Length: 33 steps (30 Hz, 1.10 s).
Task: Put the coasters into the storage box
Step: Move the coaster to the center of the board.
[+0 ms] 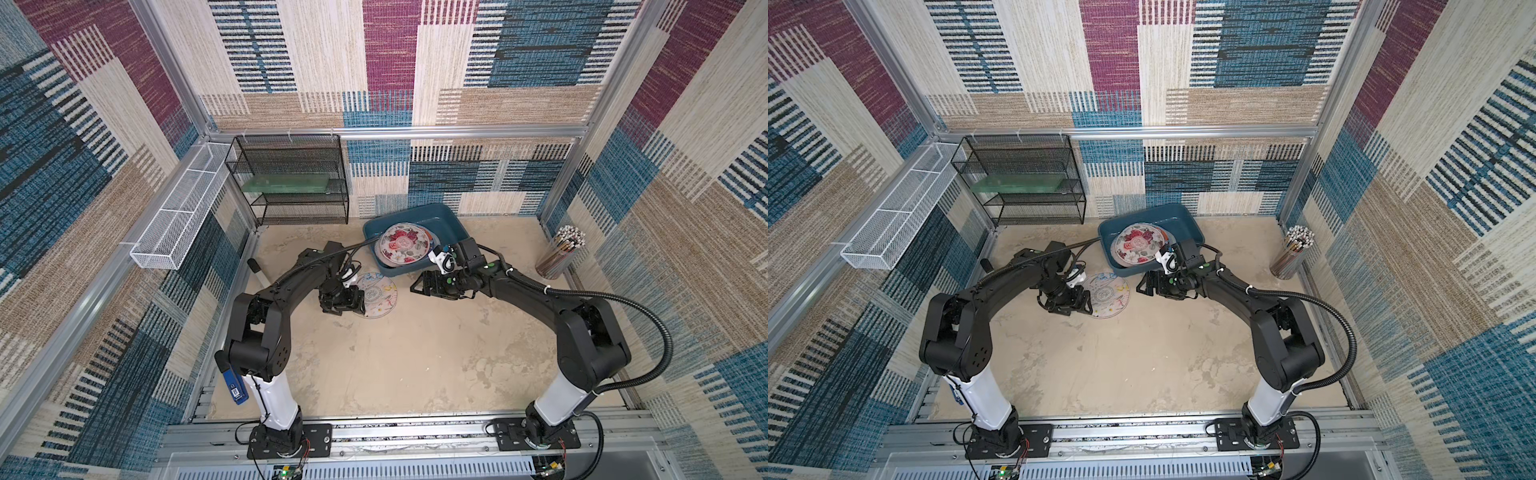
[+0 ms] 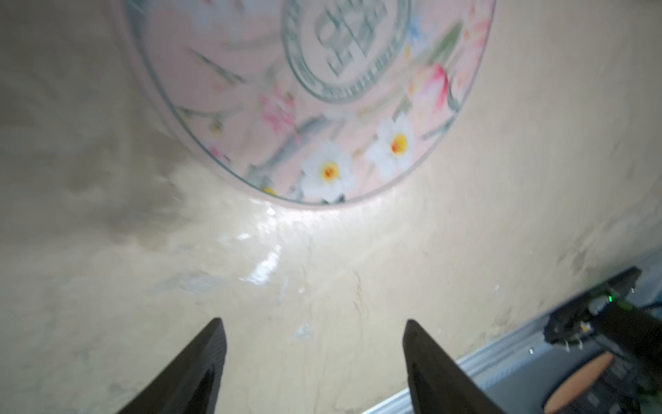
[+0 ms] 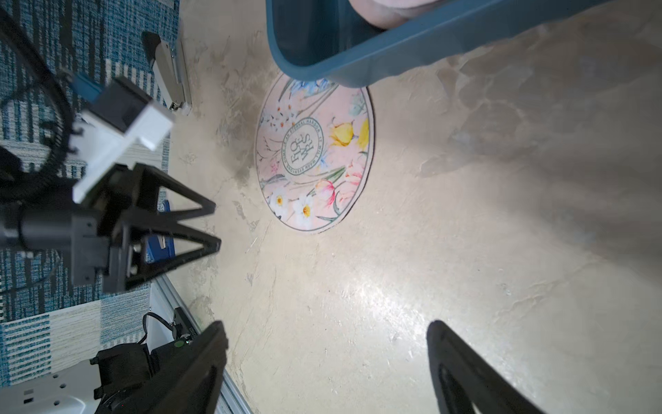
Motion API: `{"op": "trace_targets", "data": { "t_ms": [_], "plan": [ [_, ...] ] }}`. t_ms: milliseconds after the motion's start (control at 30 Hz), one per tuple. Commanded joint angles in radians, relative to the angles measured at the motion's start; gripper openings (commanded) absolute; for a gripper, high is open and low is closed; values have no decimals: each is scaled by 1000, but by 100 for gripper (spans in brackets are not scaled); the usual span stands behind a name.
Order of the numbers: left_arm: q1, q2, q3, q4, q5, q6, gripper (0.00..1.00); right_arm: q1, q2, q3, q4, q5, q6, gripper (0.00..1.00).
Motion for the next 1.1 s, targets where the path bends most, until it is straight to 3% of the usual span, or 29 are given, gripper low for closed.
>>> {"op": "trace_targets", "data": {
  "t_ms": [0,233,500,667,1067],
  "plan": [
    [48,52,63,152,-72,-47,79,19,29,2,59,1,6,89],
    [87,337,358,179,-83,-3,79,52,20,-19,82,21,26,90],
    [79,489,489,121,-19,15,78,49,-30,-58,78,57,43,89],
    [47,472,442,73,37,48,76,44,-29,-72,85,61,46,89],
    [-65,272,92,67,127,40,74,33,16,-69,92,69,31,89]
  ]
}}
